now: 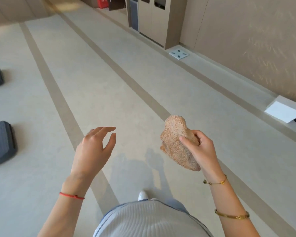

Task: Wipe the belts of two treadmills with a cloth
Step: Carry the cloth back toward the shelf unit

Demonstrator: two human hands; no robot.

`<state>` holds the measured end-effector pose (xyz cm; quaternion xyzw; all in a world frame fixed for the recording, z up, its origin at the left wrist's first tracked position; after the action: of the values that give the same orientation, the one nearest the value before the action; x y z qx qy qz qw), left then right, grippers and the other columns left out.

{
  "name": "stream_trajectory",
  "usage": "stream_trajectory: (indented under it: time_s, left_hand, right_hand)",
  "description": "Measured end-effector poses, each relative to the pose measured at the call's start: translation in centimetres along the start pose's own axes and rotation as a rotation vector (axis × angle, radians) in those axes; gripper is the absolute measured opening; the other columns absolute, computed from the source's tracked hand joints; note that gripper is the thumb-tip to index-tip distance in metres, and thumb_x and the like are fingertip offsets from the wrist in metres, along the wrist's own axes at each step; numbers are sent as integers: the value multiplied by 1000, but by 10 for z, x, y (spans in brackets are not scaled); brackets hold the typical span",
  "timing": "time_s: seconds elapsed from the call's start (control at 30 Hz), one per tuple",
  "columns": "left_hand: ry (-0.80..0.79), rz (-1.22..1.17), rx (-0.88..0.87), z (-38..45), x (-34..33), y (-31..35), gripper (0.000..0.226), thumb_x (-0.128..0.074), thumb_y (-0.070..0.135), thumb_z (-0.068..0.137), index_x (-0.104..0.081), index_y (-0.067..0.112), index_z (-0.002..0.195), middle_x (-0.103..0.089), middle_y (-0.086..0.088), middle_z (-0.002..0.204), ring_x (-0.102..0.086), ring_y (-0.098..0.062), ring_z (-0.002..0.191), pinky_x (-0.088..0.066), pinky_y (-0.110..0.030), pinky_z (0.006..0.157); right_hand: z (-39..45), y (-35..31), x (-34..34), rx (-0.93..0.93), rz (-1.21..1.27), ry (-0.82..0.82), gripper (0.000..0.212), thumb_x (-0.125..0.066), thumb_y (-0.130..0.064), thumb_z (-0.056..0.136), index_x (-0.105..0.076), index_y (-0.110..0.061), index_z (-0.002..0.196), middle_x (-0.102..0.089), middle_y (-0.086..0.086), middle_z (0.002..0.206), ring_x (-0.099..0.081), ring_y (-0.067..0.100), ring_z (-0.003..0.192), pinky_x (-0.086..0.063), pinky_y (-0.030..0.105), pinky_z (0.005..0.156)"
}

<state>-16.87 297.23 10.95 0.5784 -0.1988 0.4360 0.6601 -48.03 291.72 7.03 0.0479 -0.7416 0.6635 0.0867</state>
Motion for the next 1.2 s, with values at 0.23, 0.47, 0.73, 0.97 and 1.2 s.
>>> stream_trajectory:
  time_s: [0.23,0.47,0.73,0.97,1.2]
  left_hand:
    - [-62,-1,-73,160,-47,-7,21,-62,26,96,-72,22,115,-70,9,110,-45,1,57,-45,-30,67]
    - [-68,10,-17,317,-111,-28,22,-62,26,96,-72,22,115,-70,8,110,-46,-2,59,-40,-29,67]
    - [29,10,53,535,-145,-31,22,-62,25,96,-72,21,115,-70,7,111,-48,0,58,-41,-31,65]
    - [65,33,140,675,-173,-57,22,-63,23,95,-72,20,115,-71,4,109,-47,2,57,-40,-30,66]
    - [52,19,132,832,-224,-109,23,-63,23,95,-72,19,115,-71,1,111,-47,-15,58,-49,-36,72]
  right_hand:
    - [135,-8,-22,-51,6,62,16,-78,-27,82,-69,-24,95,-73,-10,89,-69,7,87,-53,30,74]
    - [307,3,-58,-109,19,44,17,-78,-31,82,-69,-25,95,-74,-8,90,-70,11,88,-56,36,74]
    - [556,-67,-99,-26,5,-31,16,-78,-26,82,-70,-21,95,-74,-5,89,-70,14,87,-55,33,75]
    - [725,-112,-157,-2,-31,-155,18,-78,-26,83,-69,-19,97,-74,-4,91,-69,12,88,-53,28,73]
    - [871,-104,-215,-55,-7,-167,18,-78,-27,83,-70,-22,97,-74,-7,93,-70,9,89,-52,27,73]
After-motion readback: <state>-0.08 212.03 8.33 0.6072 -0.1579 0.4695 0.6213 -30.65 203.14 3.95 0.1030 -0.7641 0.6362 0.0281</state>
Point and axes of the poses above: each hand's wrist, its own z-axis towards the middle knuckle, its own x-axis out of the back of the hand, y = z × x, the point moved 4 cm from there along z, towards the middle knuckle
